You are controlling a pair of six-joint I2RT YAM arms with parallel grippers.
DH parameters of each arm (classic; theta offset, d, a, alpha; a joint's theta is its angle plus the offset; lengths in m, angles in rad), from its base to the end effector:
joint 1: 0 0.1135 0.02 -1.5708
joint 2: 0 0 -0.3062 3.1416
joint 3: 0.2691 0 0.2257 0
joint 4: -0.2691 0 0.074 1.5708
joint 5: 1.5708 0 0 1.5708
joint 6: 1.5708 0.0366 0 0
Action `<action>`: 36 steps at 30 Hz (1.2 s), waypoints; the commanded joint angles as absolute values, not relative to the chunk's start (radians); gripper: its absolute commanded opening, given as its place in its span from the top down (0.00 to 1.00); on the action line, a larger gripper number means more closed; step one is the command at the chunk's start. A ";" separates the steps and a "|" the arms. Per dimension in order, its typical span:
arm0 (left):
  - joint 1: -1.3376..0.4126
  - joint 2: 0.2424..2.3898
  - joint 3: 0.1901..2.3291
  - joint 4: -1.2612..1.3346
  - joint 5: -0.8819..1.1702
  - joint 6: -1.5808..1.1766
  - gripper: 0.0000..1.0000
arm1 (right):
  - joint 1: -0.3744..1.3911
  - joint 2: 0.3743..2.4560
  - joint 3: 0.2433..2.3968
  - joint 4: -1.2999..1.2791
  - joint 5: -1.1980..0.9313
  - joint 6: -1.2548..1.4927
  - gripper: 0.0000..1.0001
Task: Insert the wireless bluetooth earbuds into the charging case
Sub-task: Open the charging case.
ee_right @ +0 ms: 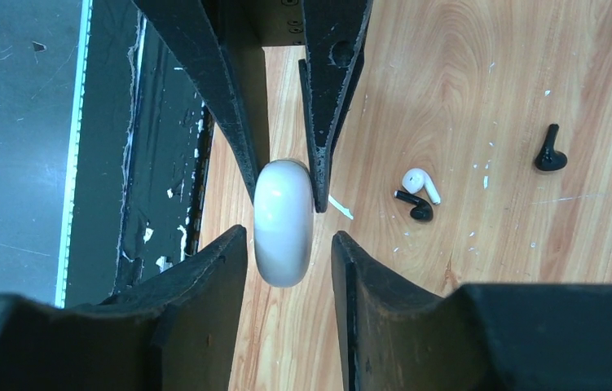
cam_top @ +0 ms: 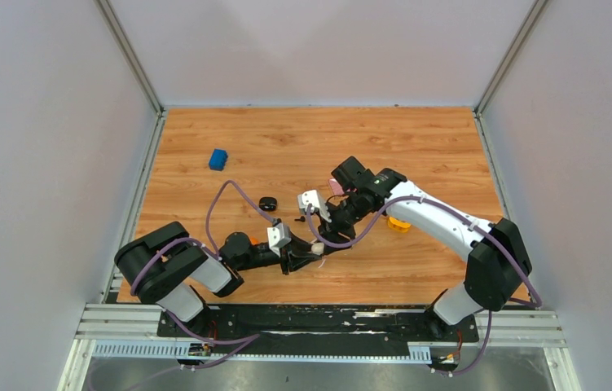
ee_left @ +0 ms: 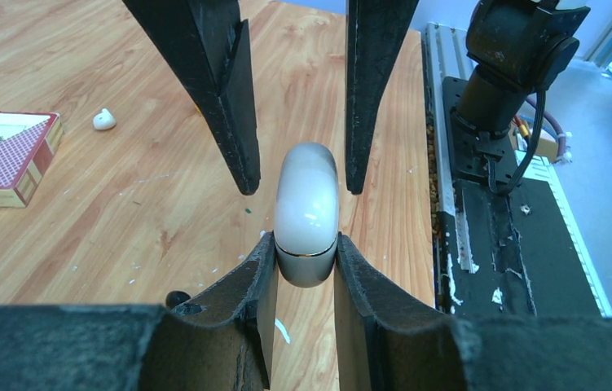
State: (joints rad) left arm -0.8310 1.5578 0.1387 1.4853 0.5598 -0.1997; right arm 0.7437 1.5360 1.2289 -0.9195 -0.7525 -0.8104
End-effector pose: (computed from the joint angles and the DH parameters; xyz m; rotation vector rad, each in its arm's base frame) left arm 0.1292 -0.1704 0.2206 0.9495 1.3480 -1.2242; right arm 0.1809 0.2004 0.3161 -1.9516 1.7297 1.0122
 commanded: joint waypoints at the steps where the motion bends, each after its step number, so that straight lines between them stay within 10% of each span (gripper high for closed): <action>1: -0.842 1.545 0.152 1.605 0.573 -0.167 1.00 | 0.744 1.553 1.274 -0.922 -0.780 -0.813 0.56; 36: -0.871 1.567 0.156 1.606 0.522 -0.158 1.00 | 0.653 1.512 1.404 -1.010 -0.872 -0.796 0.56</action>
